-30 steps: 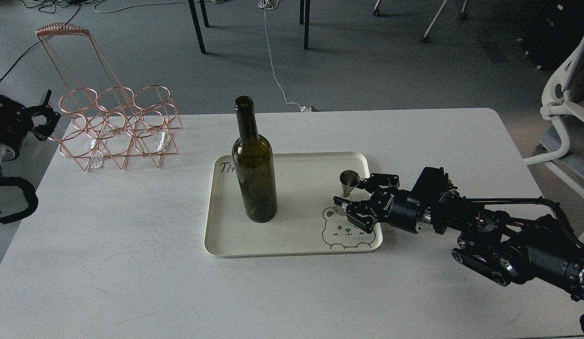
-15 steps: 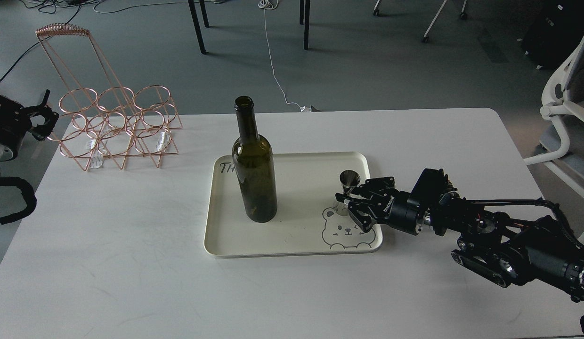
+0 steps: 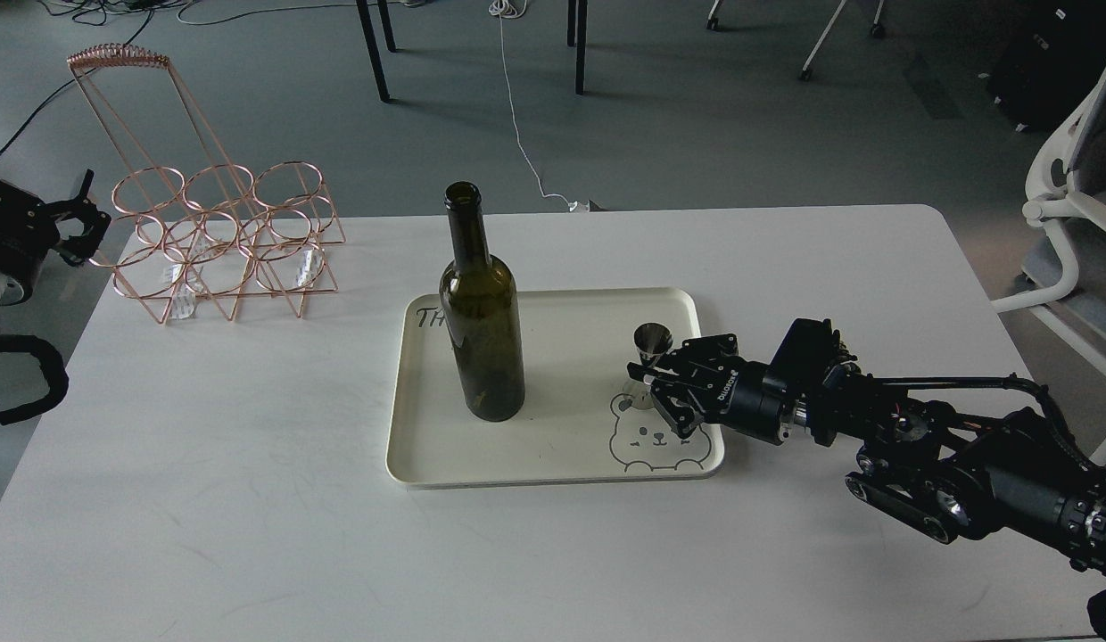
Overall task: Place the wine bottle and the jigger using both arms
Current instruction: 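Close the right gripper on the steel jigger, then lift the jigger off the tray and set it on the table beside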
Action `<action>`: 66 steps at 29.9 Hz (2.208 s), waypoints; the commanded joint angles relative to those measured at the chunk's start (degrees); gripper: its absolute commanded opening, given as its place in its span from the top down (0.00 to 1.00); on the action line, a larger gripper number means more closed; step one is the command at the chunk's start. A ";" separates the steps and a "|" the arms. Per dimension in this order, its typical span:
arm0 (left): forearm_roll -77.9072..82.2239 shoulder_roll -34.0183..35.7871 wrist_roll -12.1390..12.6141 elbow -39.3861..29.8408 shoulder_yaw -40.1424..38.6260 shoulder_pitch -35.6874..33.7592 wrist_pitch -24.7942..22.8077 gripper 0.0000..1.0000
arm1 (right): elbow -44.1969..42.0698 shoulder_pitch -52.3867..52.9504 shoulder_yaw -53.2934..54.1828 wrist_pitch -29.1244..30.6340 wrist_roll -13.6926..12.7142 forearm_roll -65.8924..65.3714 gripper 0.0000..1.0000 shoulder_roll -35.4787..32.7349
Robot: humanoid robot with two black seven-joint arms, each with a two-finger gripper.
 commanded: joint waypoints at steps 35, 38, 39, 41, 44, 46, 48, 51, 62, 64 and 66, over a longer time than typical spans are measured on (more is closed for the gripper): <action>0.00 -0.44 0.00 -0.26 0.09 -0.07 0.00 0.02 | -2.00 -9.41 10.09 0.01 0.00 18.80 0.99 -21.00; 0.00 -0.26 0.09 -0.26 0.09 -0.16 0.00 0.02 | -4.92 -10.03 10.10 0.01 0.00 20.03 0.99 -20.12; 0.00 -0.26 0.09 -0.35 0.09 -0.16 0.00 0.02 | -4.83 -10.11 9.84 0.01 0.00 21.08 0.99 -19.77; 0.00 -0.09 0.09 -0.35 0.09 -0.16 0.00 0.02 | -4.75 -10.11 9.40 0.01 0.00 22.23 0.99 -19.24; 0.00 0.09 0.09 -0.35 0.09 -0.25 0.00 0.02 | -4.75 -10.20 9.22 0.01 0.00 22.40 0.99 -18.89; 0.00 0.18 0.09 -0.35 0.09 -0.25 0.00 0.02 | -4.31 -10.64 9.13 0.01 0.00 22.49 0.99 -18.80; 0.00 0.61 0.09 -0.35 0.17 -0.16 0.00 0.02 | -4.31 -11.52 9.22 0.01 0.00 22.58 0.98 -18.80; 0.00 0.79 0.09 -0.35 0.17 -0.07 0.00 0.02 | -4.22 -11.87 9.31 0.01 0.00 22.67 0.94 -18.71; 0.00 0.62 0.09 -0.35 0.09 -0.25 0.00 0.02 | -3.95 -11.96 9.39 0.01 0.00 22.67 0.65 -17.57; 0.00 0.62 0.09 -0.35 0.09 -0.25 0.00 0.02 | -3.43 -12.13 9.22 0.01 0.00 22.67 0.63 -17.57; 0.00 0.62 0.09 -0.35 0.17 -0.25 0.00 0.02 | -2.90 -12.75 9.22 0.01 0.00 22.67 0.61 -17.66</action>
